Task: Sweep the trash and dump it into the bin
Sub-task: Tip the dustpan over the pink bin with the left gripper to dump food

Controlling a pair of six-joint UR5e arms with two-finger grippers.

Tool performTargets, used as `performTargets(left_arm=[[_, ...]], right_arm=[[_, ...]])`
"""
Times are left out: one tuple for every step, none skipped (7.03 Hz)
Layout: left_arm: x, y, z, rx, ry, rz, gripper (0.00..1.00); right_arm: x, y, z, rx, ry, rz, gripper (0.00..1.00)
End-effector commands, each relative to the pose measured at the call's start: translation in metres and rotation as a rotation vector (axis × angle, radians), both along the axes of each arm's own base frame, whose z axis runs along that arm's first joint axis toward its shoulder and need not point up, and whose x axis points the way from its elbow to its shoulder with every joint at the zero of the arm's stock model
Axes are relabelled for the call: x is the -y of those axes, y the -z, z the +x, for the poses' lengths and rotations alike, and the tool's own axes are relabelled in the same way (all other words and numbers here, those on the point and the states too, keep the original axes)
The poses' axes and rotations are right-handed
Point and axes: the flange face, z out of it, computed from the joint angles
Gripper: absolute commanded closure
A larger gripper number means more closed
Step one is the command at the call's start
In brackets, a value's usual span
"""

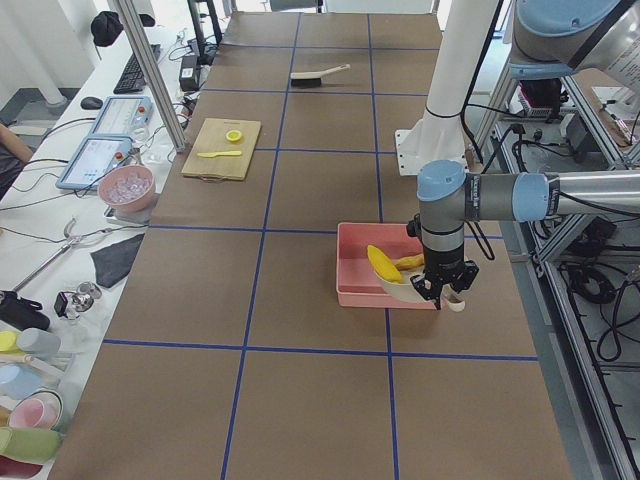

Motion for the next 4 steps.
performTargets(left_arm=[[0.0037, 0.0011, 0.0066, 0.012, -0.01, -0.003, 1.0], [0.0039, 0.0007, 0.0064, 0.017, -0.013, 0.0, 1.0], [0.0039, 0.0007, 0.0066, 0.017, -0.016, 0.001, 1.0], [0.0044, 0.003, 0.0068, 0.014, -0.02, 0.007, 1.0]], right_arm=[[-0.0016, -0.0006, 0.0, 0.002, 0.0, -0.002, 0.0], [-0.0016, 0.0002, -0.0001, 0.003, 0.0, 0.0, 0.0], [-0.0014, 0.0025, -0.0002, 0.003, 0.0, 0.004, 0.0], [-0.0014, 0.0018, -0.0001, 0.003, 0.0, 0.003, 0.0]])
